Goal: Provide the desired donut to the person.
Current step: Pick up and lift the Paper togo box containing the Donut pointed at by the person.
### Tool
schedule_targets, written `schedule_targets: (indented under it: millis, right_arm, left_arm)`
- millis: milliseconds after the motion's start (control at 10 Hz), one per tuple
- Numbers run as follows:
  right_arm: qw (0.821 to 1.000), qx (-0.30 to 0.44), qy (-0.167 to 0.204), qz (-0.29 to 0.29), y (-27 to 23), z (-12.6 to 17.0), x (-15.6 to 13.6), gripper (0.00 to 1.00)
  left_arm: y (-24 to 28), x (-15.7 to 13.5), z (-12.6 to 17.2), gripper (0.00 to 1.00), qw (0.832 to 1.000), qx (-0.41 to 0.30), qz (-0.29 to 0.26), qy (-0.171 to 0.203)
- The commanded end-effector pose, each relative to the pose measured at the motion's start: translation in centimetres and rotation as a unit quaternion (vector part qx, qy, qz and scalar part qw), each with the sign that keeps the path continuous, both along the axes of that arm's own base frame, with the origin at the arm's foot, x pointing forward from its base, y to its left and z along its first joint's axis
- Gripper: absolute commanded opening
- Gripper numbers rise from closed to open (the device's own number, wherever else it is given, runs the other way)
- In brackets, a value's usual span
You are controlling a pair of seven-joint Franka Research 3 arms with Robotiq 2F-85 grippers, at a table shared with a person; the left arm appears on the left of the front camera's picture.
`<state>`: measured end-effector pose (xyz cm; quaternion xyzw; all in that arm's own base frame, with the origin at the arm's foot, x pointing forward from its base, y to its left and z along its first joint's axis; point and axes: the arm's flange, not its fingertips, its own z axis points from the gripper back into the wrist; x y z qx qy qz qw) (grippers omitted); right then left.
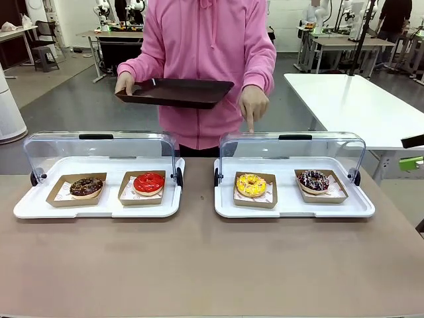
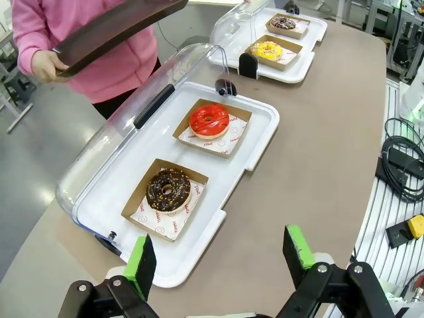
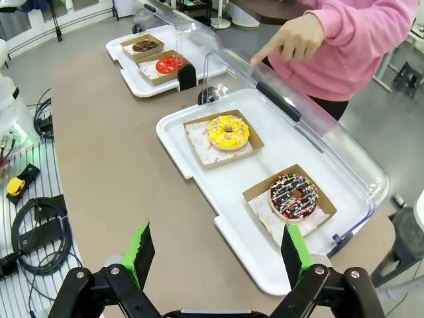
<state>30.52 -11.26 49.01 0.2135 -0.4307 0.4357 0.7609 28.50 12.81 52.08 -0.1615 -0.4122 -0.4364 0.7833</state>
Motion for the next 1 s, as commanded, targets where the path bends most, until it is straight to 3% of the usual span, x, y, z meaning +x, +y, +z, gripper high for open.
schedule_targets:
  millis: [0,900]
  right_arm:
    - [1.0,0.007,-0.01,0.008,-0.12,0.03,0.48,1.0]
    - [1.0,0.007,-0.01,0.008,-0.12,0.03,0.48,1.0]
  left_arm:
    - [0.19,0.0,-0.12,1.0,1.0,-0.003,-0.009,-0.006]
    - [0.19,0.0,-0.12,1.0,1.0,-0.003,-0.009,-0.006]
